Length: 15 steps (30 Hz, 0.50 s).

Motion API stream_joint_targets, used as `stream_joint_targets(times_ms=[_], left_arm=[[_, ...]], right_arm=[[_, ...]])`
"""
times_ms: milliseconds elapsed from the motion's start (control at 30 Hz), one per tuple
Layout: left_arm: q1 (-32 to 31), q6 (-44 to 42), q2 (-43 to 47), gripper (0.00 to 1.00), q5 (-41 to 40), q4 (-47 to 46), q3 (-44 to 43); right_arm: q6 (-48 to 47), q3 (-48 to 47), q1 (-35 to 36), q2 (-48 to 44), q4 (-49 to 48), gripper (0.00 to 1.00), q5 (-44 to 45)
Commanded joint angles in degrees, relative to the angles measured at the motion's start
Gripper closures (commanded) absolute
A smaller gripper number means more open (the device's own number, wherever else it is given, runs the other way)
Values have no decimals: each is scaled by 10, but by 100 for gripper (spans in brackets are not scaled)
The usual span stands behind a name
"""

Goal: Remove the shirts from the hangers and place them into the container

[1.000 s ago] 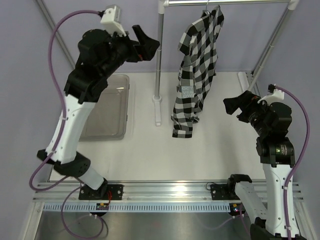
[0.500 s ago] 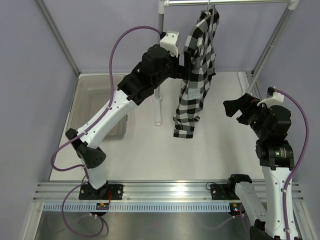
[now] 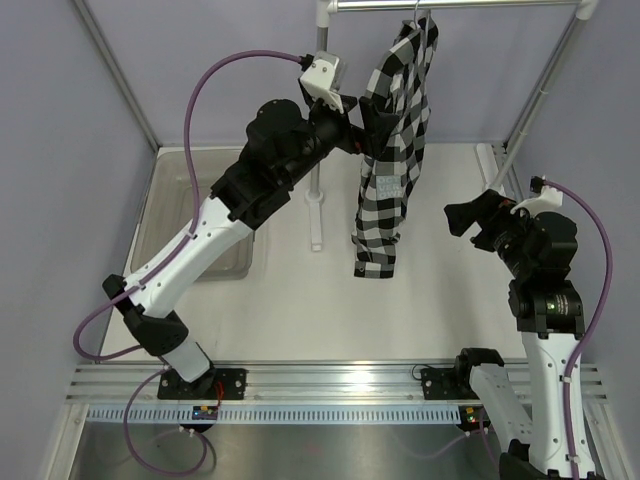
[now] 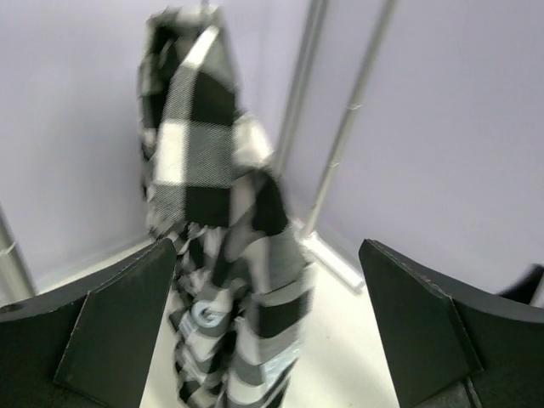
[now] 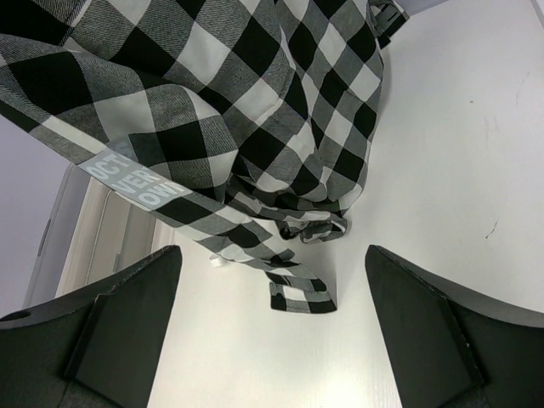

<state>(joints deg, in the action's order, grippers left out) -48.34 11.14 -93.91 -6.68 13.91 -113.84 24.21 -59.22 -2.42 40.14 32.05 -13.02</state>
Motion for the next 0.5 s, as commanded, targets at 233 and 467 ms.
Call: stream_joint_targets(times_ms=[233, 467], left_arm=[[-32, -71, -97, 3, 5, -47, -141], [-43, -131, -152, 1, -58, -86, -165]], right_arm=[[2, -4, -2, -16, -24, 0, -34], [-21, -1, -2, -61, -22, 1, -25]])
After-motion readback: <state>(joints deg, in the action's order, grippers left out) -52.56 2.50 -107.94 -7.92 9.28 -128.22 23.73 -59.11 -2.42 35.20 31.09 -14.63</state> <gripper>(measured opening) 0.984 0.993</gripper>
